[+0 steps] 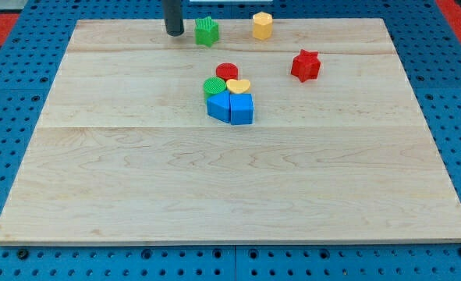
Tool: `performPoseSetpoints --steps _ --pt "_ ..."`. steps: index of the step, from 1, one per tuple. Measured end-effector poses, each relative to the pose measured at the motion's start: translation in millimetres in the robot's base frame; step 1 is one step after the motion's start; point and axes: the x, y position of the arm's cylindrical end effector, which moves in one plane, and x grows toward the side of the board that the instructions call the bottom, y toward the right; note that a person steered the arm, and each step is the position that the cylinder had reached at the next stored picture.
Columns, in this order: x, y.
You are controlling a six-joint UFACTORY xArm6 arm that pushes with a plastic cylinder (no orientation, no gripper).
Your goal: Move your arm towards the blue cube
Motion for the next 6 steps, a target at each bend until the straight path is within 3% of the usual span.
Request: performPoseSetpoints --steps 3,4,5,6 --pt "15.0 98.7" --pt "17.7 87.8" --pt "58.8 94.8" --pt "99.4 143.2"
